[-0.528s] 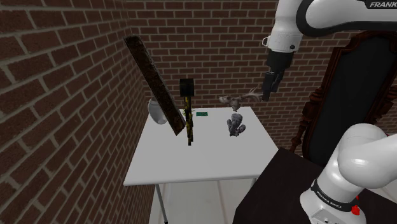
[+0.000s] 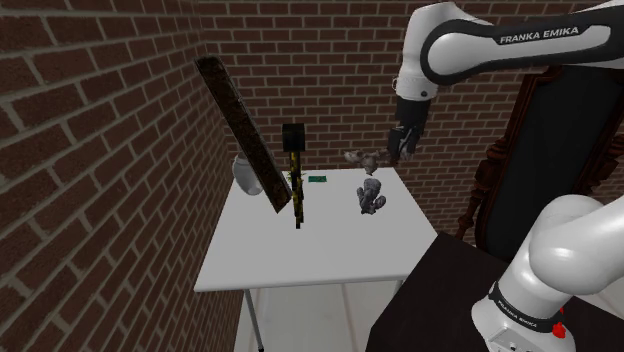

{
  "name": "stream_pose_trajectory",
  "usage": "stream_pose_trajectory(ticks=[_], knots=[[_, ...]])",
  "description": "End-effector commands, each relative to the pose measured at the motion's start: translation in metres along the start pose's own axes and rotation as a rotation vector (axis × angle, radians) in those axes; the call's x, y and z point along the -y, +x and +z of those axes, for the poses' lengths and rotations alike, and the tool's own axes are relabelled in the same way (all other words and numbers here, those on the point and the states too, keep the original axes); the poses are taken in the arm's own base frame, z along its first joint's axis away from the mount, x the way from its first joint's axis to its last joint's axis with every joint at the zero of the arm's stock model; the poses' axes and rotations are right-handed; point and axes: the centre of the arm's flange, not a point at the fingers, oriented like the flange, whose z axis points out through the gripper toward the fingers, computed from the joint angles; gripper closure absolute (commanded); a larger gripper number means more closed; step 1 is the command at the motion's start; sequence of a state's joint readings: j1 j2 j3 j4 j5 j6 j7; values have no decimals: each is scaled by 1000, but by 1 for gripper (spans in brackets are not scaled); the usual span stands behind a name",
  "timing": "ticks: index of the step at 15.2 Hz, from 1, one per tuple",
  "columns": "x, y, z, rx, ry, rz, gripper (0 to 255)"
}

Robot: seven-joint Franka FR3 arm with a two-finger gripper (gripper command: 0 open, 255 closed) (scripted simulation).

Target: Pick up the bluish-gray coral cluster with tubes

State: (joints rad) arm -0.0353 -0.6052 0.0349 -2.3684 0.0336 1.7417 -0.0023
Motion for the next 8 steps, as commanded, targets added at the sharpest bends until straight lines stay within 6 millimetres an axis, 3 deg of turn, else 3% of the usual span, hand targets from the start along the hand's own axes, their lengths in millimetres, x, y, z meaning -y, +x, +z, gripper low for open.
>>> stream_pose_trajectory(ticks=[1, 8], knots=[[-9, 17, 17, 6, -4, 32, 0], [-46, 80, 76, 30, -16, 141, 0]])
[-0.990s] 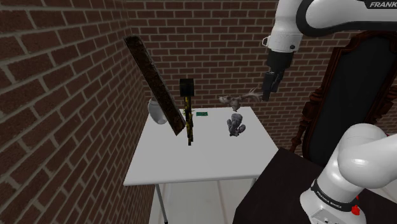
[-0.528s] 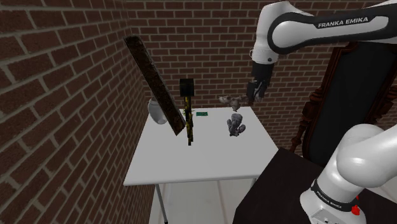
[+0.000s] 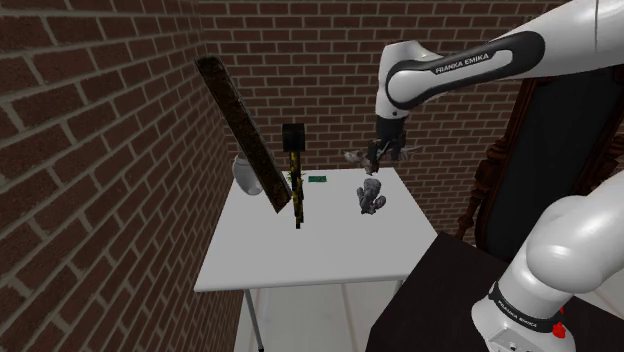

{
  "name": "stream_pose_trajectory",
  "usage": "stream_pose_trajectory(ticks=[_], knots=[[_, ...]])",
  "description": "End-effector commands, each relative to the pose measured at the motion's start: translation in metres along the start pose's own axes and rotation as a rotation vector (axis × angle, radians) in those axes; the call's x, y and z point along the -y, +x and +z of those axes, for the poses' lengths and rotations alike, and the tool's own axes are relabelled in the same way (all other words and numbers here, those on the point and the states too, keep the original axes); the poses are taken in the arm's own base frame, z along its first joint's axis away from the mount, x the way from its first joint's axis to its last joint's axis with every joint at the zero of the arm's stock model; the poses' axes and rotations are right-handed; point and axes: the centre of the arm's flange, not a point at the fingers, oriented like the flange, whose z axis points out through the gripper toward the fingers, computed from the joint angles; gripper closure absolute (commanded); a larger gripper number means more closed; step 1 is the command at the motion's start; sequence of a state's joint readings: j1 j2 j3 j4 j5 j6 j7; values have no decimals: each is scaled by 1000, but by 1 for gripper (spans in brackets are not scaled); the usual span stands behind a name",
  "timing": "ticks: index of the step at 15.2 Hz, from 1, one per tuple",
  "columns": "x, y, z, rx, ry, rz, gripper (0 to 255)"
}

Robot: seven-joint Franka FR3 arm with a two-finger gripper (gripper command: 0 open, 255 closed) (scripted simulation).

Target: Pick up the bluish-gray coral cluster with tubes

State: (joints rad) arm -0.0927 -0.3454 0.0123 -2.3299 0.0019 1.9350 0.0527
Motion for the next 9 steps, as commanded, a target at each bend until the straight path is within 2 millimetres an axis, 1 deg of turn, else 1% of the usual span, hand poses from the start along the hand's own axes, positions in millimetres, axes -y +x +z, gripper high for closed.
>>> stream_pose_trajectory(ticks=[1, 9], knots=[[-10, 18, 17, 6, -4, 32, 0], [-53, 90, 85, 34, -17, 156, 0]])
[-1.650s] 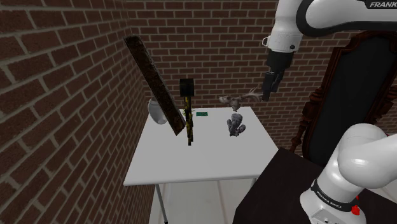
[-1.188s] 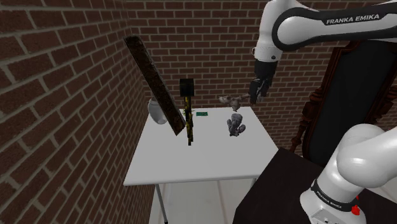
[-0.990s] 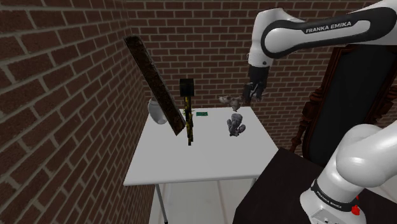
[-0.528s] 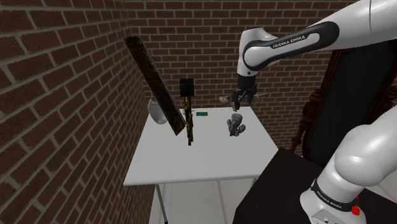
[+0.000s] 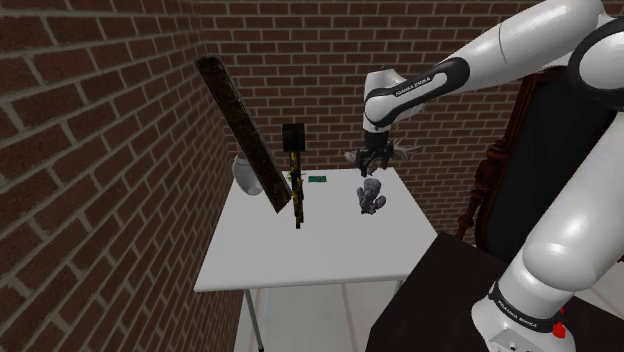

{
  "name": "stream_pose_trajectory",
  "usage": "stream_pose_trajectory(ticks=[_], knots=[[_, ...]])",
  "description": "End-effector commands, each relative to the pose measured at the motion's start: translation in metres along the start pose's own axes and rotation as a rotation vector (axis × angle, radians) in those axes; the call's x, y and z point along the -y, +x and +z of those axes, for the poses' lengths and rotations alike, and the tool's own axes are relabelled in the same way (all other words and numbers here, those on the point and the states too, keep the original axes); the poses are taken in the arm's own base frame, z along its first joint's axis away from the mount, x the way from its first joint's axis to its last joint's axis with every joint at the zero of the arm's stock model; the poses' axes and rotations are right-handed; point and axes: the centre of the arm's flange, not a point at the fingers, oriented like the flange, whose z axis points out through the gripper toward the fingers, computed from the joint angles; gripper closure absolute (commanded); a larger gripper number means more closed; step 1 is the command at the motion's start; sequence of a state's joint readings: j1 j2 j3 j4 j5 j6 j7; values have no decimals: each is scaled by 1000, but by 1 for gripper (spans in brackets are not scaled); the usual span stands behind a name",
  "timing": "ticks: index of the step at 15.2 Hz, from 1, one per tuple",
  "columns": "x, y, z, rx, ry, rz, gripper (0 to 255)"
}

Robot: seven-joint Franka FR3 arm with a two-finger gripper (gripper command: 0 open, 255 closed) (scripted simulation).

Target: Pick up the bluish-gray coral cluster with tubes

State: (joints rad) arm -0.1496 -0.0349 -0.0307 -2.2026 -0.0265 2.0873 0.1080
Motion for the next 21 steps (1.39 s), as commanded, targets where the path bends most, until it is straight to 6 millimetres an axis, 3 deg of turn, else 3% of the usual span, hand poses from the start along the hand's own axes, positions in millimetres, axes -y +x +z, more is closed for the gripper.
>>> stream_pose_trajectory(ticks=[1, 11, 21], knots=[[-8, 20, 19, 7, -3, 32, 0], [-63, 108, 105, 41, -21, 187, 0], [-132, 183, 193, 76, -38, 343, 0]])
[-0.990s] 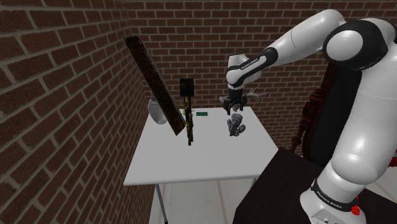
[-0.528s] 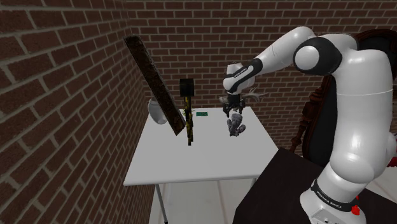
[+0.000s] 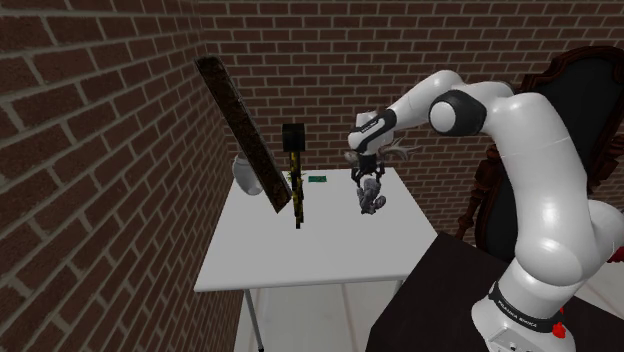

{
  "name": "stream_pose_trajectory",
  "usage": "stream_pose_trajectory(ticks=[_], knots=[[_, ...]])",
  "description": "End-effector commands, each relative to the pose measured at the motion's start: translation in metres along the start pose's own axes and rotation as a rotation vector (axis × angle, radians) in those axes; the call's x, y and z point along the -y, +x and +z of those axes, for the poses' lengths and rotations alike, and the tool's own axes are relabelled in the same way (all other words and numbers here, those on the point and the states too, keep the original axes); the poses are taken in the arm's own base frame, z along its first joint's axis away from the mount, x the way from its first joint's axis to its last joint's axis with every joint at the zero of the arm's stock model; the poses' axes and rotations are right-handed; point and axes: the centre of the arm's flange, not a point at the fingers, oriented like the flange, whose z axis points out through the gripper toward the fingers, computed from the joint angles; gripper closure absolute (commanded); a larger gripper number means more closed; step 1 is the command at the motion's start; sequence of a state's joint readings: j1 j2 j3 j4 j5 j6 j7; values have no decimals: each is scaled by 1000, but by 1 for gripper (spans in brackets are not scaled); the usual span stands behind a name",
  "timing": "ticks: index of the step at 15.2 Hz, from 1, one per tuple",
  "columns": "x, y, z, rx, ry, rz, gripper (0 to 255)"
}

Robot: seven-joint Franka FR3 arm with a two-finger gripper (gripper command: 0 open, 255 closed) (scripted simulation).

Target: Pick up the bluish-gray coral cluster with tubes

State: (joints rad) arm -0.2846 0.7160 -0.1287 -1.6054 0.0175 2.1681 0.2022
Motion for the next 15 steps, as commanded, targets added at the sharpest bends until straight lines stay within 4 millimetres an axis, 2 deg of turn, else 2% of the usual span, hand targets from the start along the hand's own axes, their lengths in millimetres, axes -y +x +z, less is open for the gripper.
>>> stream_pose_trajectory(ticks=[1, 3, 4, 11, 13, 14, 15], knots=[[-9, 20, 19, 6, -3, 31, 0], [-18, 38, 36, 13, -7, 62, 0], [-20, 42, 39, 15, -7, 68, 0], [-16, 47, 79, 15, -7, 68, 0], [-16, 47, 79, 15, -7, 68, 0], [-17, 47, 79, 15, -7, 68, 255], [-17, 47, 79, 15, -7, 68, 255]])
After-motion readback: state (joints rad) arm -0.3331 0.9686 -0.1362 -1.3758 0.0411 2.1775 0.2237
